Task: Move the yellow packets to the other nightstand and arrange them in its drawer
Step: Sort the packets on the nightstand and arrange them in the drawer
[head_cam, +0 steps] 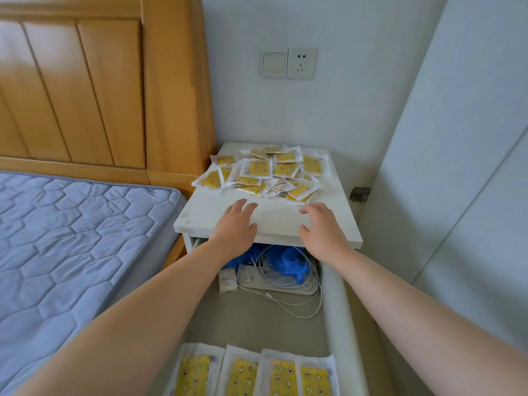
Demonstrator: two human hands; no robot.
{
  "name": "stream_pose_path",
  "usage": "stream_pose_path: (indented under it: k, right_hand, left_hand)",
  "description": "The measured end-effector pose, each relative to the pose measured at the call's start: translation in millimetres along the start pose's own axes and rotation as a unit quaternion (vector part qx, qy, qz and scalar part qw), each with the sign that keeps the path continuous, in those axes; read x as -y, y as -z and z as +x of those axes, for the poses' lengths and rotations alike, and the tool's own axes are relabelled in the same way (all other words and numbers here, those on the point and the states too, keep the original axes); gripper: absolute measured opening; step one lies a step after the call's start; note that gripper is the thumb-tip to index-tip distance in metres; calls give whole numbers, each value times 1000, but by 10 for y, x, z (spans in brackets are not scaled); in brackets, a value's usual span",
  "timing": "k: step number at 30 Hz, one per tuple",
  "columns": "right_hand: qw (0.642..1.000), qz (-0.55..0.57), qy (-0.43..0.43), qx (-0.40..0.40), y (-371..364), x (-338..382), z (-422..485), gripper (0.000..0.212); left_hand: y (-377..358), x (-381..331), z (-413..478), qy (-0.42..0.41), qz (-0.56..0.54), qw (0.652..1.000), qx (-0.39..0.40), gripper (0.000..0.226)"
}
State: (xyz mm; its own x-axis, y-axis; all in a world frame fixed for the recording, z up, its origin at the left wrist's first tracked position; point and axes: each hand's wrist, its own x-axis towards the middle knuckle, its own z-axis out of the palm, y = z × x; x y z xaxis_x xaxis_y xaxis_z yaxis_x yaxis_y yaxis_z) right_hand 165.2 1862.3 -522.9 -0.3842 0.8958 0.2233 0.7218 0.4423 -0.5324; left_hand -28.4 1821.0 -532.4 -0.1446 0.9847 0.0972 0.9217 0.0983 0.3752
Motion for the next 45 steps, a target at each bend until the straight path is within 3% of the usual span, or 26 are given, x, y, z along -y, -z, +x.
stream_pose_path:
  k: [5, 10, 15, 22, 26, 30, 33, 35, 40, 42, 45]
  right_hand:
    - [996, -9, -78, 30, -123, -212, 394, 59]
    - [994, -53, -96, 14, -223, -386, 696, 69]
    - [993, -111, -40, -8, -295, -420, 892, 58]
    - [985, -139, 30, -97, -348, -453, 916, 30]
    - [986, -94, 35, -132, -329, -457, 643, 25]
    - [977, -40, 95, -189, -237, -478, 353, 30]
    - [976, 16, 22, -215, -109, -404, 442, 22]
    - [986, 2, -31, -164, -58, -341, 645, 28]
    - [982, -73, -150, 87, 5, -200, 1212, 89]
    - [968, -89, -171, 161, 43, -180, 1358, 98]
    - [960, -84, -182, 197, 126, -158, 1465, 98]
  left_hand:
    - [-74, 226, 328, 102, 89, 990, 35, 57]
    - [-162, 277, 470, 84, 154, 984, 37, 58]
    - [-136, 346, 519, 4, 172, 984, 49, 56]
    - [-133, 361, 513, -1, 159, 986, 45, 57]
    - [-142, 365, 505, -1, 152, 988, 37, 58]
    - [-140, 365, 513, -1, 147, 989, 32, 58]
    - [-146, 373, 510, -3, 143, 989, 29, 58]
    - [-147, 372, 506, -3, 139, 990, 27, 59]
    - [-151, 372, 511, -2, 133, 991, 23, 59]
    - [-151, 372, 516, -1, 134, 991, 24, 59]
    - [-144, 369, 515, -1, 133, 991, 22, 59]
